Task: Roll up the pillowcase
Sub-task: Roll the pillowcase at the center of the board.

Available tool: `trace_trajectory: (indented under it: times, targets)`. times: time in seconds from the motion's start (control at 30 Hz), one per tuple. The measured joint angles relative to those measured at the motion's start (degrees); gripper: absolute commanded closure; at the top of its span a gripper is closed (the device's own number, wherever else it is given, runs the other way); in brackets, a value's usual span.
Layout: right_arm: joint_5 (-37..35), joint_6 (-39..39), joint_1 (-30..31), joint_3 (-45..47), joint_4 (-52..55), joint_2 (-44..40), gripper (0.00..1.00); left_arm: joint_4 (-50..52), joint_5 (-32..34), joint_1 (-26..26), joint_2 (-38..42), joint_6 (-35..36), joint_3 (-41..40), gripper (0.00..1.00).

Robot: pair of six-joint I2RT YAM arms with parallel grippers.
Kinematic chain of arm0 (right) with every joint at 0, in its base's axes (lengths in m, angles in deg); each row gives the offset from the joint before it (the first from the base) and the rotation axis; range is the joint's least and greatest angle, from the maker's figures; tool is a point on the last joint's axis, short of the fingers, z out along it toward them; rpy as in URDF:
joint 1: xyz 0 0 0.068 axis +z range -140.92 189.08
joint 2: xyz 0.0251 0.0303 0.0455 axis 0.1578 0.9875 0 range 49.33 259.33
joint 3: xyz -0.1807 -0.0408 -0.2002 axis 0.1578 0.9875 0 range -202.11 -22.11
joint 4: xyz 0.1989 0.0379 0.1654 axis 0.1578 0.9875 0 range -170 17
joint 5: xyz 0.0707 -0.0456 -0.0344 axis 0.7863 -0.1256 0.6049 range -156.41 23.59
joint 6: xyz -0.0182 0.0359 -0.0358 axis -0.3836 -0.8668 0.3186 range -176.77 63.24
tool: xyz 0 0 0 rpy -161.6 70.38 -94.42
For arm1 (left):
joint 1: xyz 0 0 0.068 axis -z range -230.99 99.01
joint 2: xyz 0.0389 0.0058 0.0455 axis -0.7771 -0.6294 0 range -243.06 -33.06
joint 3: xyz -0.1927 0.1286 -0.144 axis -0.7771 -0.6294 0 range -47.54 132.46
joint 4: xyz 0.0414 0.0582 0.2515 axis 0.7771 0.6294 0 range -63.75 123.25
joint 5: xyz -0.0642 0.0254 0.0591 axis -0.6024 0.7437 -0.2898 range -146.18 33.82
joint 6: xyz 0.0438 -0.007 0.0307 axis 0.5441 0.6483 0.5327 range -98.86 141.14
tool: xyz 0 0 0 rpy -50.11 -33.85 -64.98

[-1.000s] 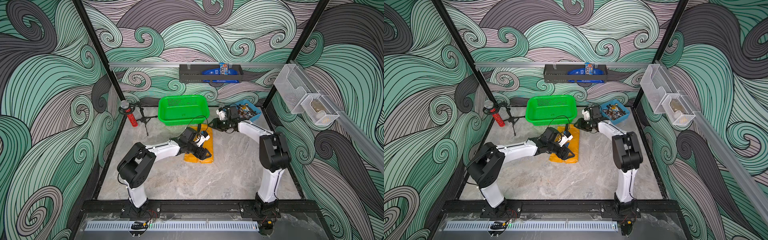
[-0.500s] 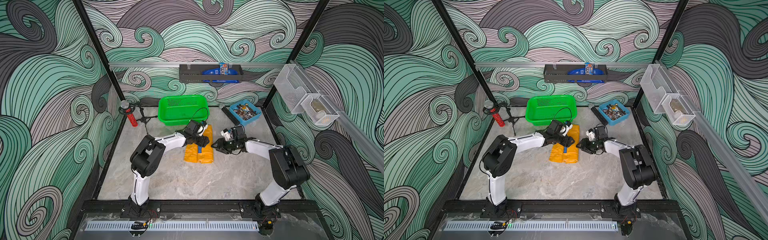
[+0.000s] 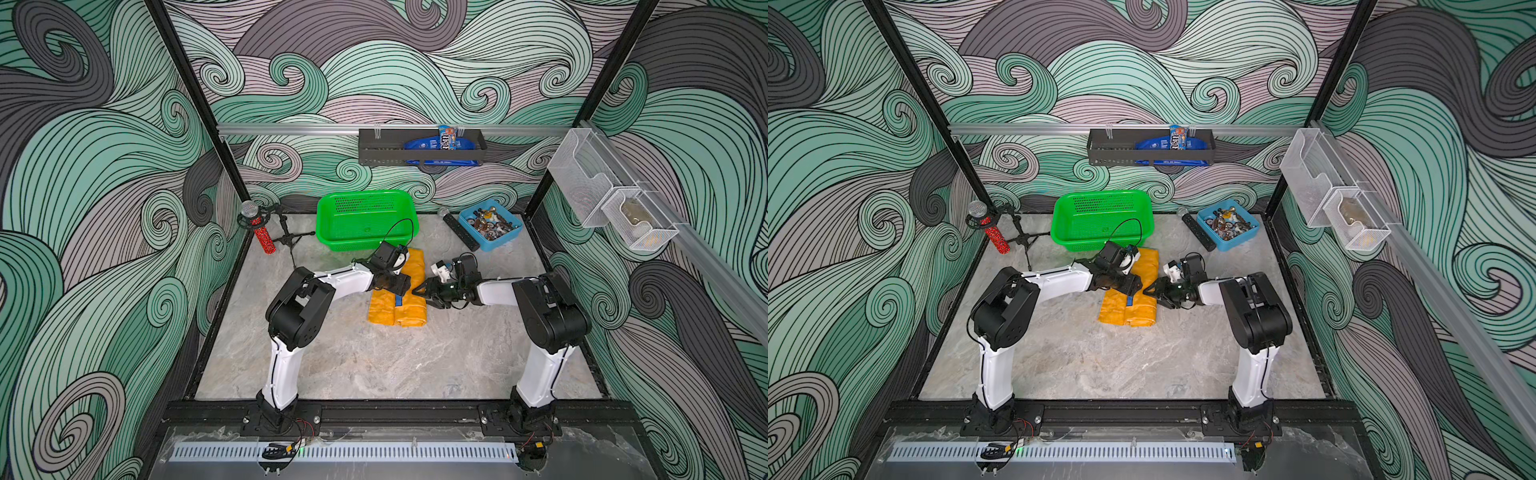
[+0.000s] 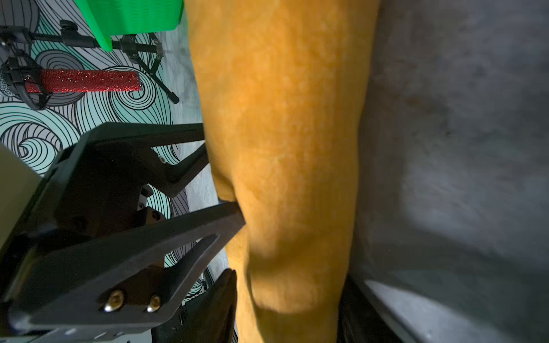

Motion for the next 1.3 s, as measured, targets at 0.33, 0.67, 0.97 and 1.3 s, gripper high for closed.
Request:
trace_trajectory:
  times: [0.33,0.67,0.97,1.3]
  targets:
    - [0.50,-2.03,-0.61,2.67,-4.09,-1.66,0.89,1.86,-3.87,-1.01,0.85,-1.36,0.00,0.29]
    - [-6.16,5.42,-4.57,4.79,12.15,-14.10,0.90,2.51,-7.52,-1.18,9.07,-3.02,-3.02,0.28]
    - [-22.91,13.40,-5.27,-1.86,38.29,-20.48,0.86,2.29,-10.14,-1.29,9.88,-3.28,-7.63,0.29]
    - [-35.45,13.90,-4.28,-8.96,50.27,-20.41,0.82,-4.50,-16.81,0.76,7.74,-7.43,-9.77,0.38]
